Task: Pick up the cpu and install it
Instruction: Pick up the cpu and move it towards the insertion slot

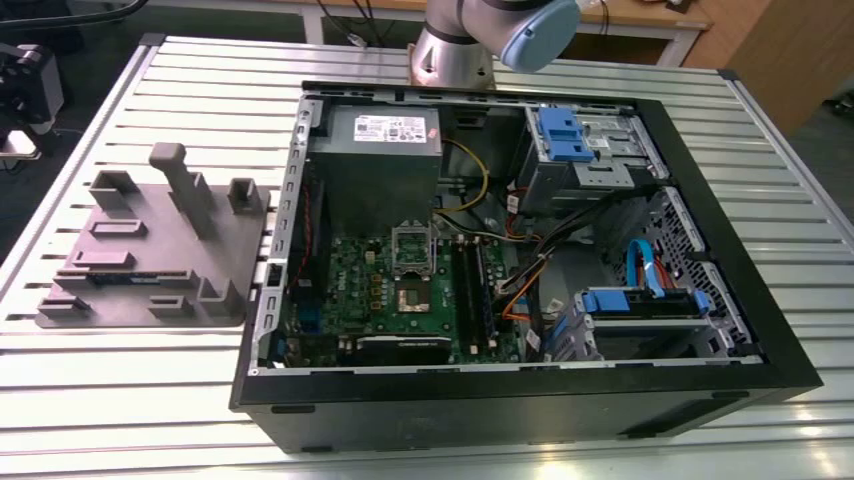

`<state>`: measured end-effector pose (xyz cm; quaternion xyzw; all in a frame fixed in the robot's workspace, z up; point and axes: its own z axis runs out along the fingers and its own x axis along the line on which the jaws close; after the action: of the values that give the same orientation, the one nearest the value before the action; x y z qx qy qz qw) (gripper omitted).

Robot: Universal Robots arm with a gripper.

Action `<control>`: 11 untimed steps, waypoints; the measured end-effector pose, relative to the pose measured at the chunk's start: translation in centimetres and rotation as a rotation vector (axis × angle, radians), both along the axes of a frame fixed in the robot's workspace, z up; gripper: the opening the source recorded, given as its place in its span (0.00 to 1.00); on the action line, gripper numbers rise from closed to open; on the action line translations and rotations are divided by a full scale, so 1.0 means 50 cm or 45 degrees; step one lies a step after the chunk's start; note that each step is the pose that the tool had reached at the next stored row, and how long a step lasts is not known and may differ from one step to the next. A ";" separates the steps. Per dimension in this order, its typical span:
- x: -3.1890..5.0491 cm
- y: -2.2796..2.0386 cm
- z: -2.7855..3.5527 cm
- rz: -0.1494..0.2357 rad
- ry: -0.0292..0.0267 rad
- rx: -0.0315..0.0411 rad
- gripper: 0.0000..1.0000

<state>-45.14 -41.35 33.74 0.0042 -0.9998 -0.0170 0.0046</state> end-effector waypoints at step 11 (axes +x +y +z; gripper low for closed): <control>0.005 0.0001 0.002 0.000 0.0001 -0.0001 0.47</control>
<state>-44.88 -41.34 33.83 0.0041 -0.9998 -0.0170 0.0046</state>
